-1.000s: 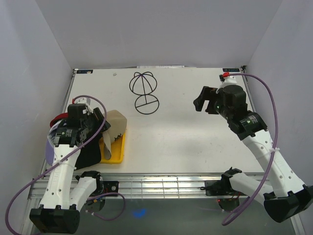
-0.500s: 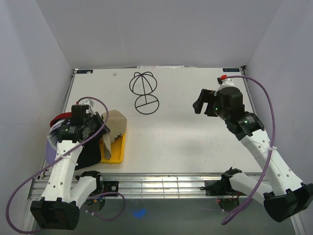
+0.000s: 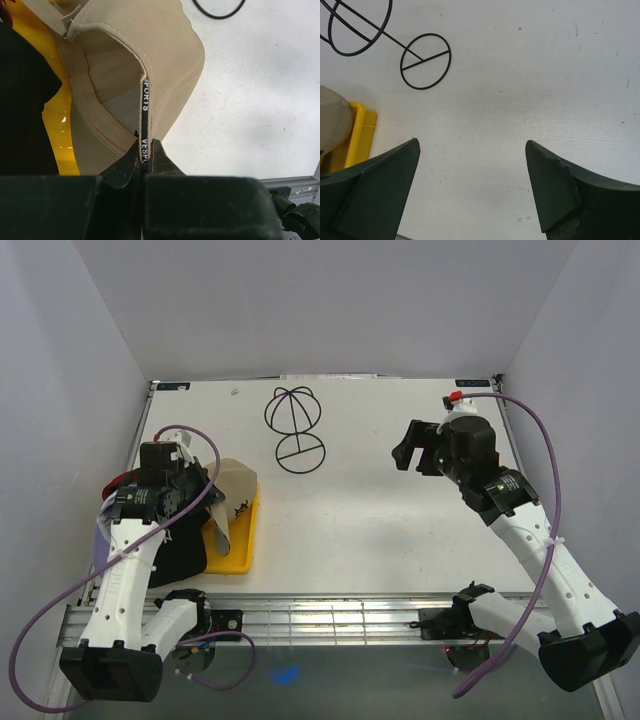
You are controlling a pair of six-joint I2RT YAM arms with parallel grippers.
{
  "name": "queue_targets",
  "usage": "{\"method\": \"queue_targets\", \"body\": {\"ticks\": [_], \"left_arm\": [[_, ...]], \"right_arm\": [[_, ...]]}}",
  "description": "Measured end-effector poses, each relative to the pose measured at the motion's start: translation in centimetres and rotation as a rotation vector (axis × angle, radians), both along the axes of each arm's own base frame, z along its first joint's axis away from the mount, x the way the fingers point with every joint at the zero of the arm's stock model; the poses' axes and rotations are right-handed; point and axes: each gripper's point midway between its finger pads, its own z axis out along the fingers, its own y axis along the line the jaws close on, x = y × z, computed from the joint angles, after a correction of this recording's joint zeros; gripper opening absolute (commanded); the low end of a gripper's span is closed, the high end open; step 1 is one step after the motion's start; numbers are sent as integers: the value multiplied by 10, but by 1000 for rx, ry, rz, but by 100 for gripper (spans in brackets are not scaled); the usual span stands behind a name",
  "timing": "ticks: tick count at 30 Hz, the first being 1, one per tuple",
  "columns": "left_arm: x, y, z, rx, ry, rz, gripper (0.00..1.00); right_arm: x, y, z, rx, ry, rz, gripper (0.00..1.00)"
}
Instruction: Stack the hats
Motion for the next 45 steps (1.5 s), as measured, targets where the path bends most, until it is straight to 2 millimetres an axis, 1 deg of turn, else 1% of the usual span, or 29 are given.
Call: {"method": "queue_targets", "body": {"ticks": [4, 10, 14, 19, 23, 25, 29, 33, 35, 37, 40, 45], "left_arm": [[3, -7, 18, -37, -36, -15, 0], [7, -18, 39, -109, -64, -32, 0], [16, -22, 63, -153, -100, -6, 0], [32, -23, 107, -202, -192, 47, 0], [48, -24, 146, -254, -271, 87, 0], [60, -27, 168, -296, -309, 97, 0], [93, -42, 217, -420, -414, 71, 0], [123, -61, 249, -588, -484, 14, 0], [134, -69, 255, -664, -508, -14, 0], [144, -78, 255, -757, -521, -40, 0], [158, -92, 245, -870, -508, -69, 0], [180, -128, 229, -990, -469, -136, 0]], "right_arm": [[2, 2, -4, -2, 13, 6, 92], [2, 3, -5, -2, 17, 11, 92], [2, 4, -6, -1, 19, 15, 92], [3, 7, -6, 3, 25, 27, 92], [3, 10, 2, 15, 15, 40, 92], [4, 13, 8, 24, 5, 48, 92], [7, 18, 20, 42, -12, 68, 92], [10, 25, 28, 58, -17, 93, 92], [10, 28, 29, 65, -12, 107, 92], [10, 31, 28, 74, -6, 120, 92], [10, 37, 29, 98, 2, 138, 92], [12, 49, 36, 158, -5, 172, 93]]}}
